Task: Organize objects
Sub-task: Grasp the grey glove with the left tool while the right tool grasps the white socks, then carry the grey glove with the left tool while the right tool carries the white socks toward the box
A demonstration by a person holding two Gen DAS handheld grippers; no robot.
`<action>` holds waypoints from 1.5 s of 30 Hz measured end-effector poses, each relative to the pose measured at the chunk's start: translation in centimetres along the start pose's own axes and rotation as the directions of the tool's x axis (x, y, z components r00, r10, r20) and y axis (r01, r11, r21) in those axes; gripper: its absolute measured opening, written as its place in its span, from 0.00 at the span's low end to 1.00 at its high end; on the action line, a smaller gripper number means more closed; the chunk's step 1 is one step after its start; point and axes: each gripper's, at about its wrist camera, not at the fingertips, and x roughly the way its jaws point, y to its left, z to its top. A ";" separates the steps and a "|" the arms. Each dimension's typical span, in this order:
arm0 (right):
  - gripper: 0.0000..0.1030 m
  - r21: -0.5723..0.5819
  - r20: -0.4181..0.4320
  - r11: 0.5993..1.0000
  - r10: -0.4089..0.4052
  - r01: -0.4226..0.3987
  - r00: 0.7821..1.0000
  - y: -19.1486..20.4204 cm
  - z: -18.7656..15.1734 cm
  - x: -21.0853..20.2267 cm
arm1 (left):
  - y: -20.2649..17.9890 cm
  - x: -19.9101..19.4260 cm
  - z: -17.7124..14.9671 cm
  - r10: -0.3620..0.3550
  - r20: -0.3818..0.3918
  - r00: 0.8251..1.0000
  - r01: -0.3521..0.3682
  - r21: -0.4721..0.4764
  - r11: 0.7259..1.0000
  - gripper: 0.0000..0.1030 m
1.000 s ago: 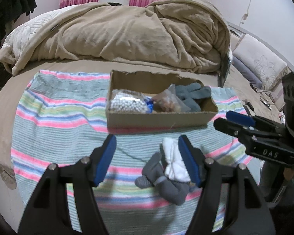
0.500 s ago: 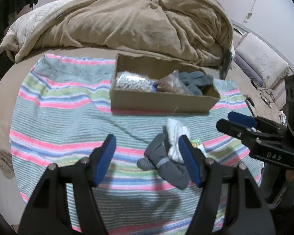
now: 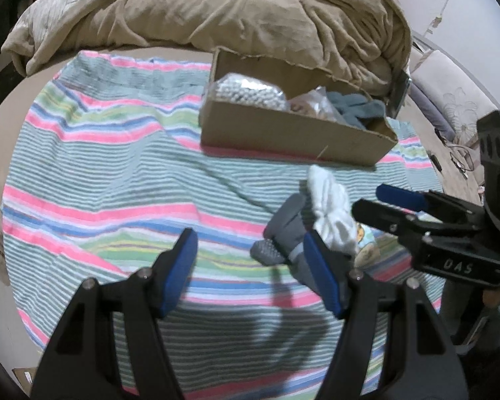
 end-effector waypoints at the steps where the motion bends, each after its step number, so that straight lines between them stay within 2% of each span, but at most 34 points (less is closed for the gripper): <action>1: 0.61 -0.001 -0.008 1.000 0.001 -0.001 1.000 0.1 0.0 0.4 | 0.1 0.2 0.0 -0.002 -0.004 1.000 0.002 -0.002 1.000 0.66; 13: 0.61 -0.004 -0.092 0.999 0.036 -0.036 0.995 -0.2 0.1 4.6 | 0.2 2.2 -0.1 -0.004 -0.044 0.999 0.004 0.003 1.000 0.66; 14: 0.59 -0.005 -0.099 0.999 0.039 -0.039 0.994 -0.3 0.0 4.9 | 0.0 2.4 -0.1 -0.006 -0.047 0.999 0.006 0.007 1.000 0.66; 15: 0.50 -0.004 -0.100 0.999 0.048 -0.049 0.994 -0.4 -0.1 4.9 | -0.2 2.5 -0.1 -0.008 -0.051 0.999 0.008 0.012 1.000 0.66; 16: 0.45 -0.001 -0.098 0.998 0.058 -0.059 0.993 -0.6 -0.1 4.8 | -0.6 2.7 -0.1 -0.009 -0.057 0.998 0.011 0.021 1.000 0.66; 19: 0.41 0.008 -0.083 0.997 0.076 -0.076 0.994 -1.2 0.0 4.1 | -1.7 3.2 0.0 -0.017 -0.071 0.997 0.020 0.039 0.999 0.66; 29: 0.40 0.038 0.020 0.997 0.065 -0.065 0.998 -3.9 0.2 -0.7 | -4.9 5.9 -0.3 -0.038 -0.138 0.990 0.050 0.083 0.995 0.66; 32: 0.40 0.055 0.039 0.996 0.064 -0.066 0.997 -4.9 0.1 -1.5 | -5.5 6.5 -0.6 -0.031 -0.140 0.990 0.044 0.097 0.994 0.60; 34: 0.40 0.069 0.047 0.995 0.063 -0.066 0.997 -5.4 0.0 -1.8 | -5.9 6.7 -0.6 -0.024 -0.138 0.990 0.040 0.112 0.993 0.44; 37: 0.40 0.085 0.057 0.994 0.064 -0.069 0.996 -5.8 -0.1 -2.2 | -6.1 6.7 -0.7 -0.034 -0.135 0.990 0.050 0.115 0.992 0.34; 45: 0.40 0.076 0.093 0.995 0.060 -0.067 0.994 -5.7 0.1 -3.9 | -6.5 4.3 -0.2 -0.072 -0.073 0.995 0.080 0.121 0.989 0.30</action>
